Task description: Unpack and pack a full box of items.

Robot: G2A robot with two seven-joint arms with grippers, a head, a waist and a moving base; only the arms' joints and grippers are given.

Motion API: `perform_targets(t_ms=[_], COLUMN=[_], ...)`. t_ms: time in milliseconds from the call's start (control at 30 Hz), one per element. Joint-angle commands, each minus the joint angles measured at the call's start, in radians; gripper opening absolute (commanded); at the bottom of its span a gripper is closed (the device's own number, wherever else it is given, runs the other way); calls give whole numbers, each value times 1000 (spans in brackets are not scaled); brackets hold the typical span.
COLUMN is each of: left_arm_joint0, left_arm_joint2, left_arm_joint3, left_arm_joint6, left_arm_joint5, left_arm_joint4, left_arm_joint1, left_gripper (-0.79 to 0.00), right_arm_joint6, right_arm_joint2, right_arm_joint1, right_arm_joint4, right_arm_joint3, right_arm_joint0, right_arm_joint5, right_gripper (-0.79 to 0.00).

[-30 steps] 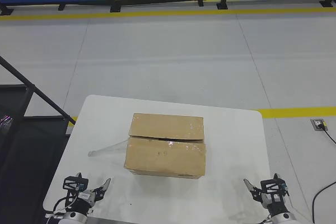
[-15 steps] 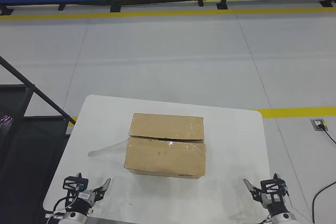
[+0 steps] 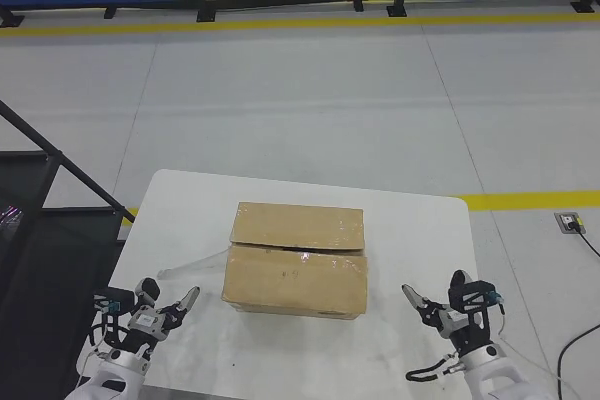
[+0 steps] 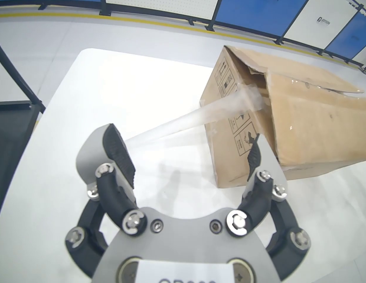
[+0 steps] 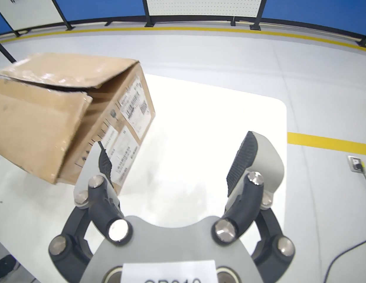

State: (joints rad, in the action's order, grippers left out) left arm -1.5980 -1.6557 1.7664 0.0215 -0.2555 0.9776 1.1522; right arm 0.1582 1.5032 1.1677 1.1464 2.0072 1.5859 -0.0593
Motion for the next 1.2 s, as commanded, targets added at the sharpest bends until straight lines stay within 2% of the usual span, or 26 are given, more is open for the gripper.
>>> perform_targets(t_ms=[0, 267, 433, 600, 733, 867, 1000, 1167], left_arm_joint0=[-1, -1, 67, 134, 170, 184, 182, 176], left_arm_joint2=[0, 0, 20, 45, 63, 63, 65, 69], left_arm_joint3=[0, 0, -43, -99, -145, -164, -168, -164], left_arm_joint6=[1, 1, -14, 17, 18, 14, 19, 25], left_arm_joint5=[2, 2, -14, -61, -115, -129, -131, -127], left_arm_joint4=[2, 2, -106, -154, -210, -211, -200, -191], left_arm_joint1=[0, 0, 6, 10, 13, 13, 13, 14], left_gripper=[0, 0, 0, 0, 0, 0, 0, 0], right_arm_joint6=[11, 11, 106, 256, 396, 524, 591, 646], right_arm_joint2=[0, 0, -48, -92, -99, -111, -133, -151], right_arm_joint1=[-1, -1, 3, 7, 7, 7, 7, 7], right_arm_joint4=[33, 33, -139, -399, -611, -803, -869, -977], right_arm_joint3=[9, 9, -3, -76, -189, -317, -411, -460], right_arm_joint0=[1, 1, -61, -179, -306, -416, -505, -550], right_arm_joint5=[-4, -4, -116, -239, -303, -347, -361, -421], right_gripper=[0, 0, 0, 0, 0, 0, 0, 0])
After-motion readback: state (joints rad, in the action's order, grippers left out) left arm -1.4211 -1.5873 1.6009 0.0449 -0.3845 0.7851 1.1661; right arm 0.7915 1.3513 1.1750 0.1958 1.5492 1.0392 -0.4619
